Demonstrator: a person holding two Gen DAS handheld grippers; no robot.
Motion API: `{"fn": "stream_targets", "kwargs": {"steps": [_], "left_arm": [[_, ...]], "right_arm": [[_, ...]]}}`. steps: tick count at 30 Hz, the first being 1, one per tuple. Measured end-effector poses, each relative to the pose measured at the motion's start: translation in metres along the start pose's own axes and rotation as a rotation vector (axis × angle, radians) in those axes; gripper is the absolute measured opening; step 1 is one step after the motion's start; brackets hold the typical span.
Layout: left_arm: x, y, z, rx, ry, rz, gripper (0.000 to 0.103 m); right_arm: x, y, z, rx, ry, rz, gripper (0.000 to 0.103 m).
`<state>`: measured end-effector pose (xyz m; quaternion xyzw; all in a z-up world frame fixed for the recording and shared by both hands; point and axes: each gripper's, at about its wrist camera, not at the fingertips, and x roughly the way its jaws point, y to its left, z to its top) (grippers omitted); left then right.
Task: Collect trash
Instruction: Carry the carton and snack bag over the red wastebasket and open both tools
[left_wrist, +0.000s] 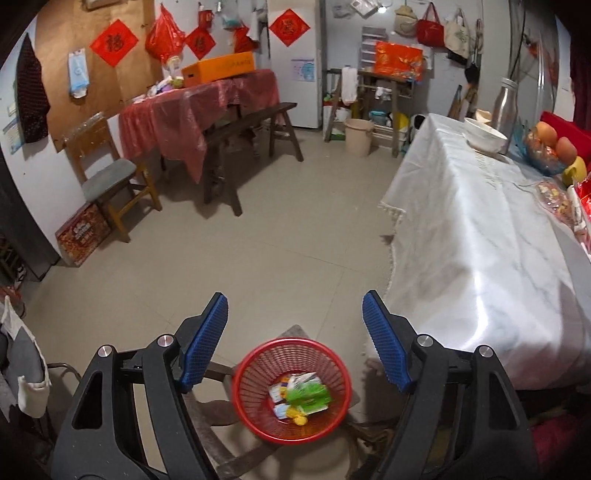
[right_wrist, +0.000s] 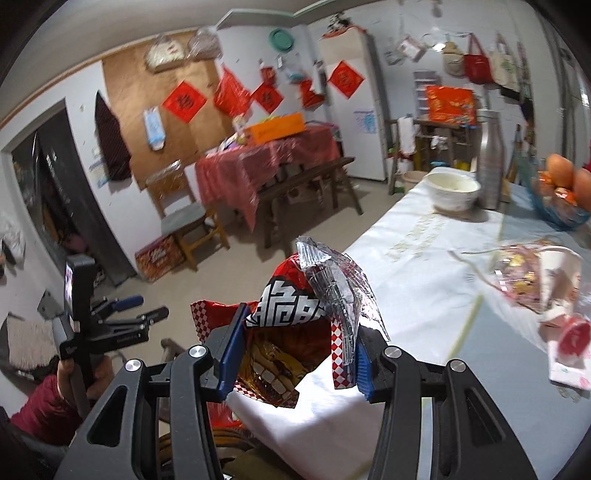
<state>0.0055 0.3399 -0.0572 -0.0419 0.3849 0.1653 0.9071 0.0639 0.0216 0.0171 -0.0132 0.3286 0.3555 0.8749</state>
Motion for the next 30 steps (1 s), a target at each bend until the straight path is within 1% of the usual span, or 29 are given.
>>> {"fn": "stream_targets", "kwargs": {"steps": [7, 12, 17, 19, 20, 23, 24, 27, 30], "left_arm": [[0.002, 0.026, -0.009, -0.03, 0.031, 0.014, 0.073], [0.005, 0.047, -0.027, -0.034, 0.073, 0.044, 0.074], [0.01, 0.075, -0.049, -0.064, 0.124, 0.073, 0.074], [0.012, 0.087, -0.057, -0.079, 0.14, 0.094, 0.078], [0.011, 0.091, -0.058, -0.087, 0.139, 0.104, 0.081], [0.006, 0.112, -0.063, -0.14, 0.112, 0.129, 0.084], [0.004, 0.119, -0.062, -0.162, 0.103, 0.132, 0.085], [-0.002, 0.135, -0.06, -0.201, 0.086, 0.131, 0.086], [-0.01, 0.137, -0.058, -0.196, 0.062, 0.149, 0.089]], "right_arm": [[0.038, 0.046, 0.005, -0.067, 0.084, 0.06, 0.05], [0.071, 0.086, 0.009, -0.123, 0.156, 0.125, 0.05], [0.106, 0.127, 0.006, -0.184, 0.226, 0.175, 0.05], [0.124, 0.146, 0.001, -0.212, 0.267, 0.19, 0.05], [0.133, 0.155, -0.001, -0.225, 0.293, 0.202, 0.05], [0.157, 0.181, -0.006, -0.27, 0.343, 0.22, 0.052], [0.167, 0.191, -0.009, -0.291, 0.361, 0.221, 0.056], [0.185, 0.208, -0.016, -0.314, 0.407, 0.239, 0.062], [0.188, 0.214, -0.017, -0.317, 0.41, 0.243, 0.063]]}}
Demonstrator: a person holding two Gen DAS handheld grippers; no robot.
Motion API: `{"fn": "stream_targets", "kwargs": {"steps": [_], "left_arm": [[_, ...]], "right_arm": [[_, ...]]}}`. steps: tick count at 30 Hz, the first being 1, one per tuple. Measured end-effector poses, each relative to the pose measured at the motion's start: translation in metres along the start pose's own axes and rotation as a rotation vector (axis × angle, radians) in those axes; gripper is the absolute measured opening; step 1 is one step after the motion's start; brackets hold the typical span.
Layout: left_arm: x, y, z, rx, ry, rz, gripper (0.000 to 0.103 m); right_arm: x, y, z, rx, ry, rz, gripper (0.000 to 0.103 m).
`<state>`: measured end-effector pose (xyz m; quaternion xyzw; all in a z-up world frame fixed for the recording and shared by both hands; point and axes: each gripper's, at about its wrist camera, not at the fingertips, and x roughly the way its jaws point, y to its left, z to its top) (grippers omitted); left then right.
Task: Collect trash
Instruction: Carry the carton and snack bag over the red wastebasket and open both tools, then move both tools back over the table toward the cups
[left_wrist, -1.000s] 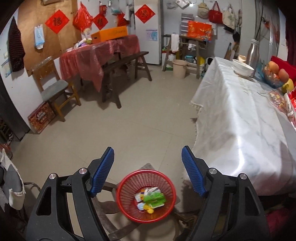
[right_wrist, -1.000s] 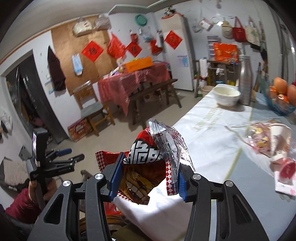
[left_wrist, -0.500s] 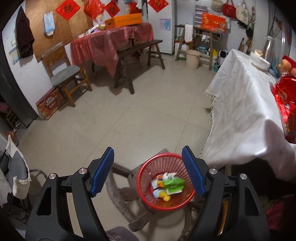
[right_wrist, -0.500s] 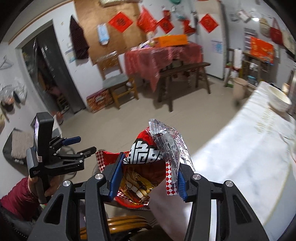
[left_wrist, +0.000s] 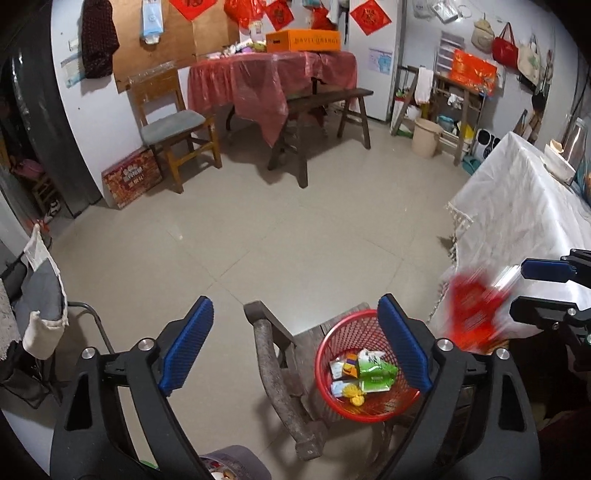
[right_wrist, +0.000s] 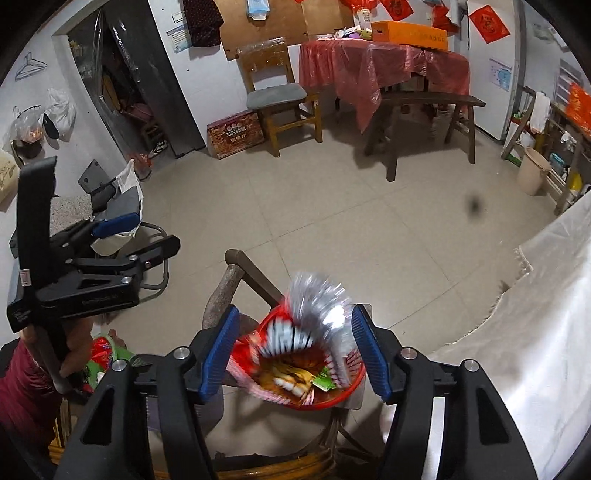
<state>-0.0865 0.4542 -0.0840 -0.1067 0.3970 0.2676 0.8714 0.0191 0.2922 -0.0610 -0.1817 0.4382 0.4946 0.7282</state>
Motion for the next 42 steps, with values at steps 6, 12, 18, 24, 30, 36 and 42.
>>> {"fn": "stream_targets", "kwargs": {"steps": [6, 12, 18, 24, 30, 36, 42], "left_arm": [[-0.009, -0.018, 0.001, 0.044, -0.028, 0.002, 0.089], [-0.02, -0.038, 0.006, 0.096, -0.06, -0.004, 0.091], [-0.033, -0.055, 0.011, 0.119, -0.095, -0.031, 0.092], [-0.049, -0.078, 0.014, 0.164, -0.14, -0.051, 0.092], [-0.07, -0.106, 0.019, 0.212, -0.194, -0.081, 0.093], [-0.092, -0.139, 0.021, 0.271, -0.244, -0.109, 0.094], [-0.116, -0.176, 0.021, 0.33, -0.296, -0.143, 0.095]], "right_arm": [[-0.018, -0.009, -0.005, 0.006, -0.035, -0.025, 0.064], [-0.044, -0.02, -0.021, 0.026, -0.085, -0.064, 0.067], [-0.077, -0.039, -0.033, 0.065, -0.165, -0.112, 0.069], [-0.118, -0.063, -0.051, 0.121, -0.25, -0.16, 0.073], [-0.155, -0.087, -0.073, 0.184, -0.322, -0.206, 0.074], [-0.193, -0.105, -0.099, 0.231, -0.397, -0.247, 0.075], [-0.226, -0.119, -0.118, 0.268, -0.474, -0.273, 0.077]]}}
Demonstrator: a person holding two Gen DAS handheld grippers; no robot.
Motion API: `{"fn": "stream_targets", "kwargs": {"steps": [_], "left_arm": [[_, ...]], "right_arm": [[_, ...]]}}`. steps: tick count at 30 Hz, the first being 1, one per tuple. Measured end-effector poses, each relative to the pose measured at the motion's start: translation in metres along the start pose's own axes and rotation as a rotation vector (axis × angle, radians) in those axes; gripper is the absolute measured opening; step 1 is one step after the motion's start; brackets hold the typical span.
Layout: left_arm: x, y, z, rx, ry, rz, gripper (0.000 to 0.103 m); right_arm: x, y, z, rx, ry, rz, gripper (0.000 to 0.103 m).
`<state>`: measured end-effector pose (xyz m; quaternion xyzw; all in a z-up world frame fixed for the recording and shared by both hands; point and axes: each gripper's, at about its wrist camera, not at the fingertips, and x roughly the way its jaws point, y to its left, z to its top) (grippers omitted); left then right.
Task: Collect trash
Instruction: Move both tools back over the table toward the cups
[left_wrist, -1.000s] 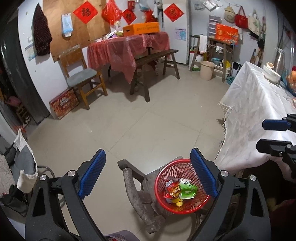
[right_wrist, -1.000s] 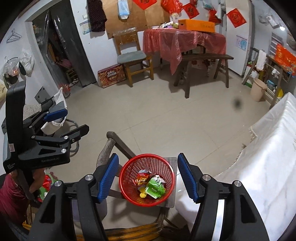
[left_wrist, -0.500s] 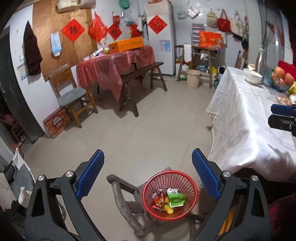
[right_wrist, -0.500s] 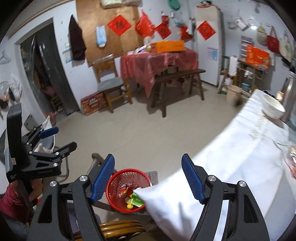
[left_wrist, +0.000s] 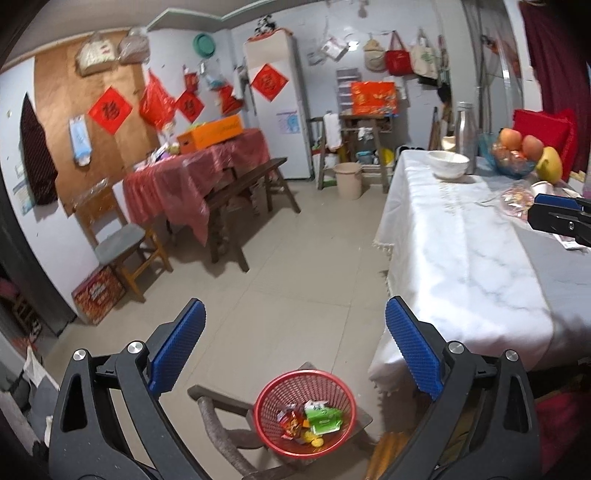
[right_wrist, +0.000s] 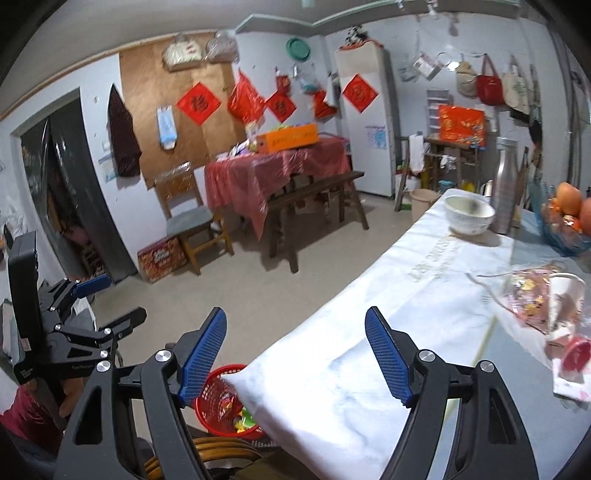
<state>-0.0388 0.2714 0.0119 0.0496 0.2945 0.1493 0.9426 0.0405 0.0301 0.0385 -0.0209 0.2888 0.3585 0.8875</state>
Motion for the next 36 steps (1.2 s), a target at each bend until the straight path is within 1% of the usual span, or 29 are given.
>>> {"fn": "stream_targets", "kwargs": {"steps": [6, 7, 11, 17, 20, 24, 28, 32, 36], "left_arm": [[-0.014, -0.035, 0.016, 0.036, -0.05, -0.037, 0.096], [-0.017, -0.043, 0.019, 0.045, -0.061, -0.042, 0.096], [-0.025, -0.068, 0.028, 0.076, -0.096, -0.067, 0.096], [-0.032, -0.112, 0.042, 0.122, -0.129, -0.113, 0.096], [-0.031, -0.135, 0.048, 0.157, -0.136, -0.129, 0.096], [-0.024, -0.164, 0.056, 0.189, -0.144, -0.152, 0.096], [-0.009, -0.197, 0.063, 0.217, -0.13, -0.188, 0.096], [0.012, -0.224, 0.068, 0.243, -0.101, -0.208, 0.096], [0.036, -0.253, 0.073, 0.271, -0.076, -0.223, 0.096]], "right_arm": [[-0.036, -0.029, -0.004, 0.046, -0.072, -0.03, 0.079], [-0.039, -0.027, -0.006, 0.054, -0.082, -0.036, 0.079], [-0.059, -0.047, -0.013, 0.092, -0.123, -0.059, 0.08], [-0.09, -0.087, -0.02, 0.147, -0.184, -0.104, 0.083], [-0.106, -0.111, -0.023, 0.171, -0.217, -0.143, 0.084], [-0.121, -0.145, -0.029, 0.223, -0.247, -0.195, 0.086], [-0.133, -0.184, -0.038, 0.282, -0.256, -0.248, 0.086], [-0.135, -0.219, -0.048, 0.337, -0.252, -0.306, 0.086], [-0.132, -0.25, -0.059, 0.375, -0.237, -0.394, 0.086]]}}
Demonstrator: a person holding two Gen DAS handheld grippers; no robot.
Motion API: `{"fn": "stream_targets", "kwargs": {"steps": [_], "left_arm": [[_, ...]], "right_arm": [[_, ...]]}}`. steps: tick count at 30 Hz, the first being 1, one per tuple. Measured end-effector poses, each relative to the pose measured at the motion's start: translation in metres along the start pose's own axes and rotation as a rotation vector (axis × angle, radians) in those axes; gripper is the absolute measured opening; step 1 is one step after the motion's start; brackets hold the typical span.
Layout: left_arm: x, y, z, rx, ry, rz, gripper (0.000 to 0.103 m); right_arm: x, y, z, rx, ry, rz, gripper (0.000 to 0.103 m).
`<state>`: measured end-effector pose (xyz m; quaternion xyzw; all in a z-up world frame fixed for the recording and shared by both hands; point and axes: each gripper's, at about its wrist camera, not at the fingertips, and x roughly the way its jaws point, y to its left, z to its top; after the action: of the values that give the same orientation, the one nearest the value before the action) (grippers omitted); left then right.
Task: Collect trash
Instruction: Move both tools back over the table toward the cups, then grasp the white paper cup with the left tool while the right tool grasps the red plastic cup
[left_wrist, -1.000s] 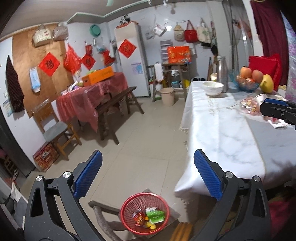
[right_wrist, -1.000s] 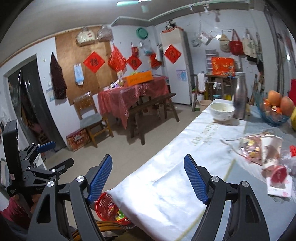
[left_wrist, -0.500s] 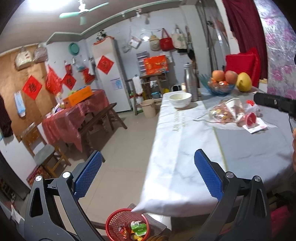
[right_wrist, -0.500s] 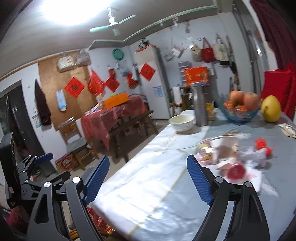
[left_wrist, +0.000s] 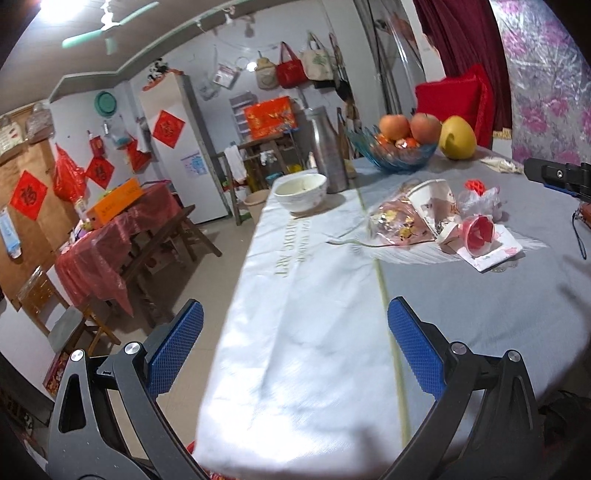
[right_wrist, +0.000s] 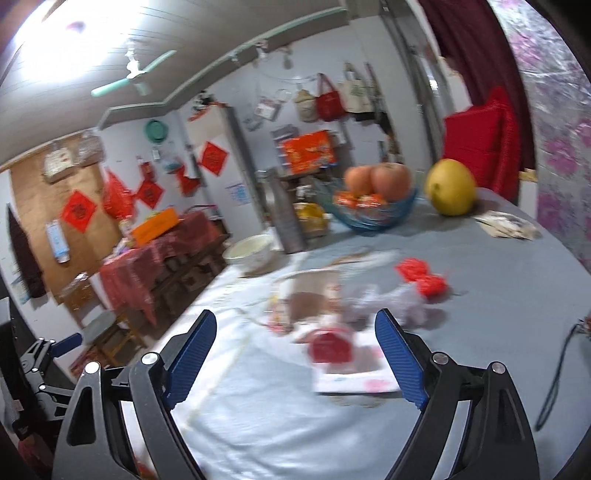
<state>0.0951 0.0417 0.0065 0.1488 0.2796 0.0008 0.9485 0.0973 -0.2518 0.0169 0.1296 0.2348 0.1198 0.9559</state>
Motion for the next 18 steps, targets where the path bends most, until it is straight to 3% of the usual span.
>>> {"fn": "stream_targets", "kwargs": {"steps": [3, 12, 18], "left_arm": [[0.026, -0.012, 0.008, 0.005, 0.028, -0.039, 0.096], [0.096, -0.047, 0.036, -0.033, 0.138, -0.263, 0.096], [0.135, -0.08, 0.071, -0.04, 0.162, -0.39, 0.096]], "right_arm": [[0.009, -0.02, -0.002, 0.016, 0.002, -0.072, 0.086], [0.031, -0.075, -0.004, 0.091, 0.01, -0.214, 0.086], [0.037, -0.093, -0.01, 0.107, 0.015, -0.246, 0.086]]}}
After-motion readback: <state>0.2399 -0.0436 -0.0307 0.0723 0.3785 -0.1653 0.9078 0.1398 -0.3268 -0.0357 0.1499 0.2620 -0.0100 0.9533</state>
